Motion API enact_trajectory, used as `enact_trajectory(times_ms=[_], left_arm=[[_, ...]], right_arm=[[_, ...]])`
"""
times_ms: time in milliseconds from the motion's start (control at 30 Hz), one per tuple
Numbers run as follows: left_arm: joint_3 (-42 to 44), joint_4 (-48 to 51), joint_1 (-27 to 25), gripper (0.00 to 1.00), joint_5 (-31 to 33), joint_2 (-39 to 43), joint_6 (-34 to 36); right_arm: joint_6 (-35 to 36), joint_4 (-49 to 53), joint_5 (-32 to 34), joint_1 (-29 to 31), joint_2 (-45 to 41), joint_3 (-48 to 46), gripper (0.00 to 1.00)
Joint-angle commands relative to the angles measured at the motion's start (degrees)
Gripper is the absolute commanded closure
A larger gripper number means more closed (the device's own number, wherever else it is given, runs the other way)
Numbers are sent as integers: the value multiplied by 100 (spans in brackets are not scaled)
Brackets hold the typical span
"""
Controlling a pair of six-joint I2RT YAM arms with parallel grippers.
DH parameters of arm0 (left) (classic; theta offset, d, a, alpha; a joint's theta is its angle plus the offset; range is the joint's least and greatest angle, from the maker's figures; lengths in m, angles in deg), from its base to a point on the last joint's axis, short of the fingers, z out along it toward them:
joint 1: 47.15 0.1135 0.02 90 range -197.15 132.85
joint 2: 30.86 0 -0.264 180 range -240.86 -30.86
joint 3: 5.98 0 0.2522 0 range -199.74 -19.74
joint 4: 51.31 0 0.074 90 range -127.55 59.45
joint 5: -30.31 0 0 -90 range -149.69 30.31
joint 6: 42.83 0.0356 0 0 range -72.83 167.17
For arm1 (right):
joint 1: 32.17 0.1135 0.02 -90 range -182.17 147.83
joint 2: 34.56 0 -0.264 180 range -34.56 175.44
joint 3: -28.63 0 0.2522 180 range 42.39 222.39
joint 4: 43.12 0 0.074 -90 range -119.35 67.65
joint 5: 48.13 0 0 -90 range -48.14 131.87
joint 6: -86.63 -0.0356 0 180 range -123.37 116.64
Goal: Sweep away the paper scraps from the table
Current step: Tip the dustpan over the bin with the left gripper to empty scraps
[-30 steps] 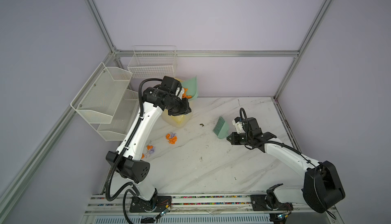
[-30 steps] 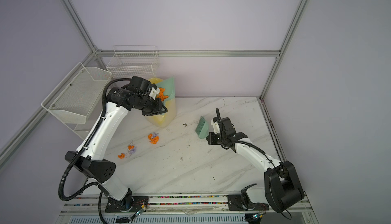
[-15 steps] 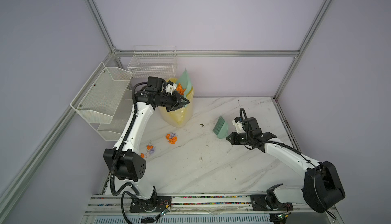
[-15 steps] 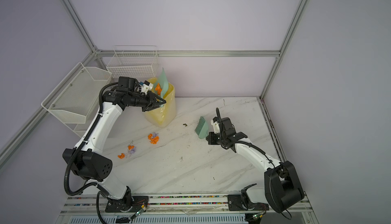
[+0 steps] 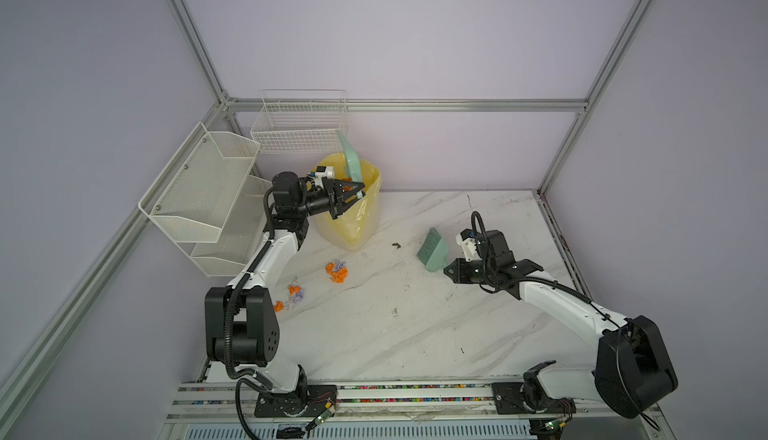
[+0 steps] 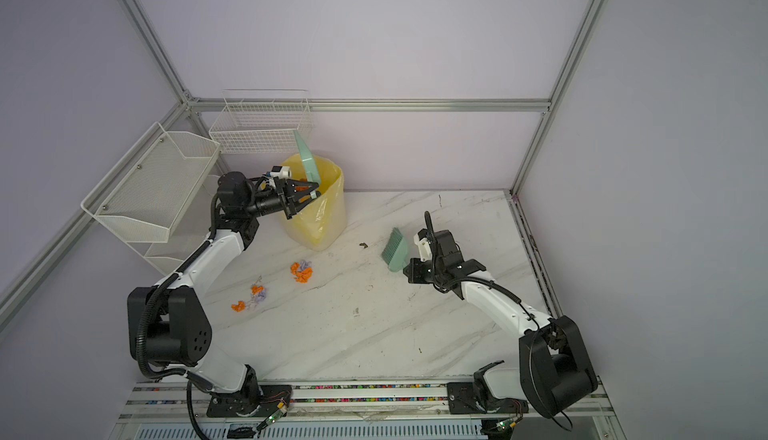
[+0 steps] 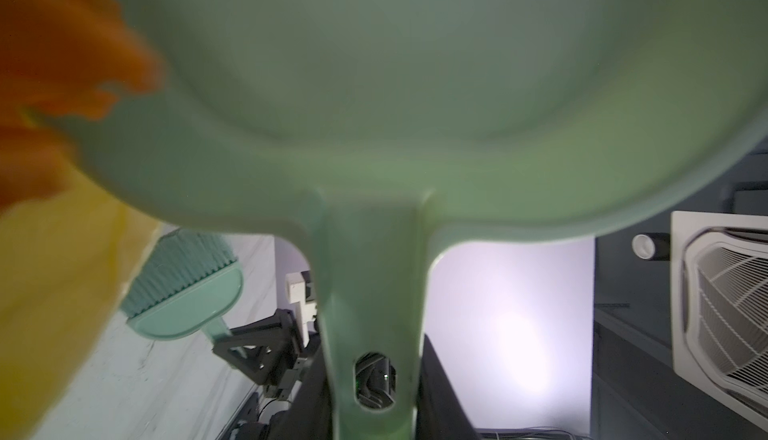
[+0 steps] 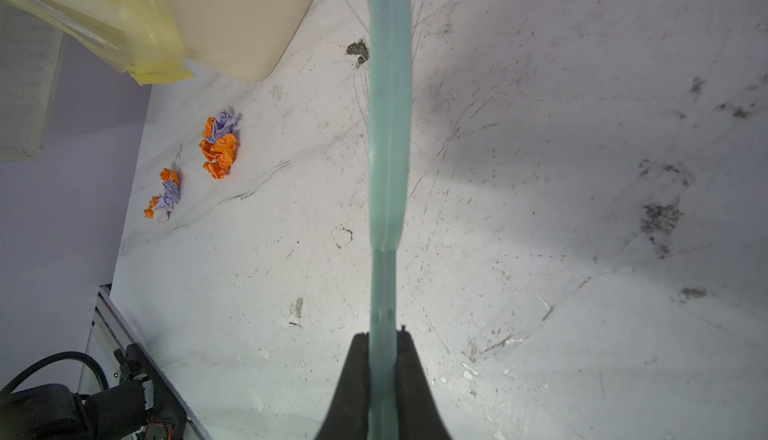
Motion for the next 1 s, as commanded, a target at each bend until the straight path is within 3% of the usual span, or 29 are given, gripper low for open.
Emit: enact_trajectory(times_ms=[0, 233, 333, 433, 567, 733, 833, 967], left_arm=[[111, -2350, 131, 100, -375, 99, -1427], [56, -1426, 143, 100, -509, 379, -664], [-26, -259, 144, 100, -535, 636, 244], [-293, 1697, 142, 100, -389, 994, 1712], [-951, 4718, 70, 100, 455, 1458, 4070], [-1136, 6130, -77, 100, 1023, 1819, 5240], [-1392, 7601, -96, 100, 1979, 1986, 6258], [-994, 8423, -101, 100, 3065, 2438, 6878]], right_arm=[[-77, -191, -55, -24, -48, 193, 100], [-158, -300, -225, -24, -26, 273, 100], [-248, -414, -311, -25, -80, 269, 100], [-317, -537, -394, -26, -189, 235, 100], [-437, -516, -464, -28, -255, 234, 100], [-529, -447, -677, -27, -190, 295, 100], [-683, -345, -708, -26, -111, 378, 100], [-933, -217, -914, -9, 57, 546, 100]])
